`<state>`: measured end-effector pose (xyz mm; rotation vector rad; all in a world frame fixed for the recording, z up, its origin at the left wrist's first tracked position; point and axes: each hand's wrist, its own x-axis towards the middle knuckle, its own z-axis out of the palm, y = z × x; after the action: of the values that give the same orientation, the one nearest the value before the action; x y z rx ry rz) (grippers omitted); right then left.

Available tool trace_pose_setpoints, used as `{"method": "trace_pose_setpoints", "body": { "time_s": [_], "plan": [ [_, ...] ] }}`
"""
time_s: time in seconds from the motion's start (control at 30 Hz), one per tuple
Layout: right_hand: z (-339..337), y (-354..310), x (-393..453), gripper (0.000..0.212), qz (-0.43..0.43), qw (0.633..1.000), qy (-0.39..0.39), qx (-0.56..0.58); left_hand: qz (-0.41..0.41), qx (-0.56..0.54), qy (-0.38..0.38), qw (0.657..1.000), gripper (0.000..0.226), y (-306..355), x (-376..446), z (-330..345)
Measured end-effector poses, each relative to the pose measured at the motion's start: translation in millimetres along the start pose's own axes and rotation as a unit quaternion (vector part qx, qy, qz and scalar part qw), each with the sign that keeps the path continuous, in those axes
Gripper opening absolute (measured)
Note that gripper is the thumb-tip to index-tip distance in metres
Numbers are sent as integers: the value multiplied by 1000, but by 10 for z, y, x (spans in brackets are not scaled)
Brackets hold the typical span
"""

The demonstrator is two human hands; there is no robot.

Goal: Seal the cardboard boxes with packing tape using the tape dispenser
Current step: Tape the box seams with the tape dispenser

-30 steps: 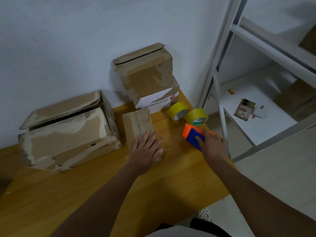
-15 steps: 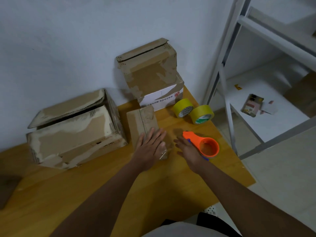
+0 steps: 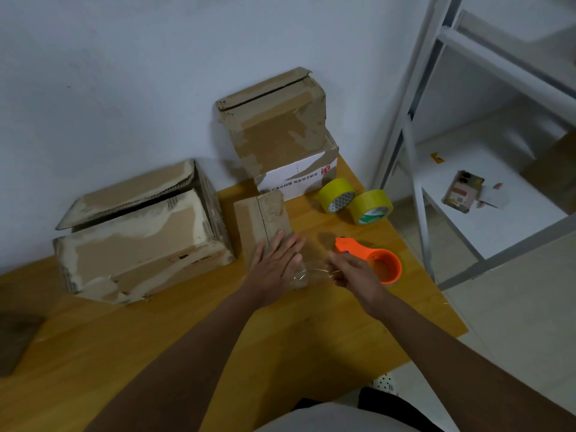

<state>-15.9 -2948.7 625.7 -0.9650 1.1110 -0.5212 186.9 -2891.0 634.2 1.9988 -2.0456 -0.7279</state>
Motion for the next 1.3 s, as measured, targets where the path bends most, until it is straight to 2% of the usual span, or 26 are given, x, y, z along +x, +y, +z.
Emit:
{"method": "trace_pose_setpoints", "body": {
  "time_s": [0.07, 0.1, 0.37, 0.6, 0.7, 0.8, 0.93, 1.13, 1.3],
  "plan": [
    [-26, 11, -20, 17, -25, 1000, -7, 13, 0, 8, -1, 1000, 58, 0, 3, 0],
    [-27, 11, -31, 16, -35, 999, -6, 16, 0, 10, -1, 1000, 59, 2, 4, 0],
    [-20, 29, -100, 16, -91, 994, 43, -35, 4, -28, -20, 999, 59, 11, -24, -87],
    [-94, -95, -190, 12, -97, 991, -8, -92, 14, -14, -58, 998, 51, -1, -42, -162],
    [-66, -134, -194, 16, -113, 978, 17, -173, 25, -5, -60, 998, 53, -11, -45, -170],
    [-15, -156, -170, 23, -134, 947, 49, -286, 25, -3, -55, 998, 52, -16, -45, -169],
    [68, -170, -158, 25, -166, 926, 58, -333, 21, -7, -55, 998, 52, -32, -33, -154],
    [173, -110, -168, 25, -169, 925, 98, -325, 17, -48, -53, 997, 61, -31, -22, -156],
    [217, -14, -212, 23, -167, 935, 124, -287, 23, -38, -57, 997, 57, -24, -41, -179]
  ]
}}
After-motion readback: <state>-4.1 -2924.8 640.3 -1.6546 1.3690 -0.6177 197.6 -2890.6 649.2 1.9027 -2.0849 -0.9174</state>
